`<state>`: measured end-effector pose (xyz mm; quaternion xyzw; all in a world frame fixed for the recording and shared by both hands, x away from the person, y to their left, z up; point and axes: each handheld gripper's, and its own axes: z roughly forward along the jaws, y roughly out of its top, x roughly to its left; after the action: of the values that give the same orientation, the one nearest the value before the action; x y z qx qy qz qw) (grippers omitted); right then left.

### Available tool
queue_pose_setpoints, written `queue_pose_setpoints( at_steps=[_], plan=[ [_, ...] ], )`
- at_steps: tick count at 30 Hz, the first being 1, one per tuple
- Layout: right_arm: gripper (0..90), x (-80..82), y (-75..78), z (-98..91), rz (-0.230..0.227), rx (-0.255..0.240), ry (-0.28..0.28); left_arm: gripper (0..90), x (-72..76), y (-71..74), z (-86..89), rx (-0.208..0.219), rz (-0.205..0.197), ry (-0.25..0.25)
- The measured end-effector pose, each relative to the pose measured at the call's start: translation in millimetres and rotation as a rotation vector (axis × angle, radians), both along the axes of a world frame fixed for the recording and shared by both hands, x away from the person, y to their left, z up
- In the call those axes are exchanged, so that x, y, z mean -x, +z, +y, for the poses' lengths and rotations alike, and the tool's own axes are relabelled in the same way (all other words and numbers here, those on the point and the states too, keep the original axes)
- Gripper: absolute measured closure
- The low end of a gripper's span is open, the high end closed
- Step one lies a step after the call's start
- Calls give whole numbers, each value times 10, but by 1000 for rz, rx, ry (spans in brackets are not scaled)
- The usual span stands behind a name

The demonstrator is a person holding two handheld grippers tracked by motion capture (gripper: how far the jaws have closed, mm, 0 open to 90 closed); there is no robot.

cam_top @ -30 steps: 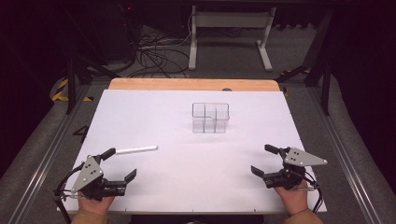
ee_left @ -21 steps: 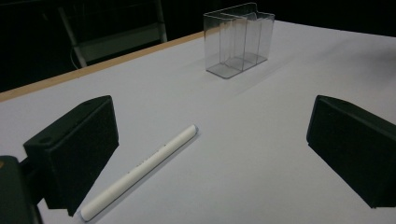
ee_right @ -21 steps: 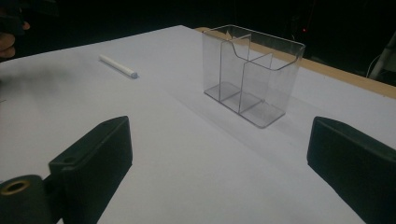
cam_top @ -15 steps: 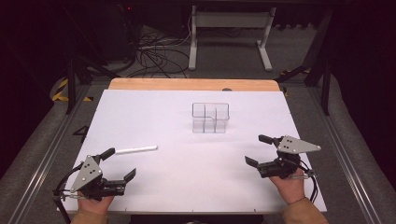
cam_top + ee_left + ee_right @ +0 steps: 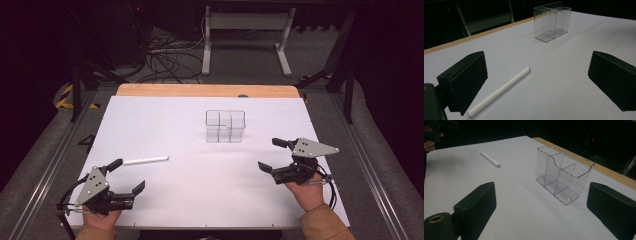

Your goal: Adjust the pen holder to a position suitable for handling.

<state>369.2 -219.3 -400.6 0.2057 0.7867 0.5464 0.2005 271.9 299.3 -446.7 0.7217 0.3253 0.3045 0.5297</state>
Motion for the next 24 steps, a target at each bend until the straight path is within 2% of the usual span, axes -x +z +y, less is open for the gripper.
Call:
queue_pose_setpoints(
  at_steps=[7,11,19,24],
  plan=[
    [119,-24,64,69,-2,23,16,31,7,3,8,1,0,1],
    [153,-61,148,150,-10,69,41,31,6,4,5,-1,-1,0],
    [188,-233,297,315,16,144,106,32,12,8,15,-4,-4,1],
    [201,-351,393,349,52,163,158,31,18,7,18,0,1,2]
  ],
)
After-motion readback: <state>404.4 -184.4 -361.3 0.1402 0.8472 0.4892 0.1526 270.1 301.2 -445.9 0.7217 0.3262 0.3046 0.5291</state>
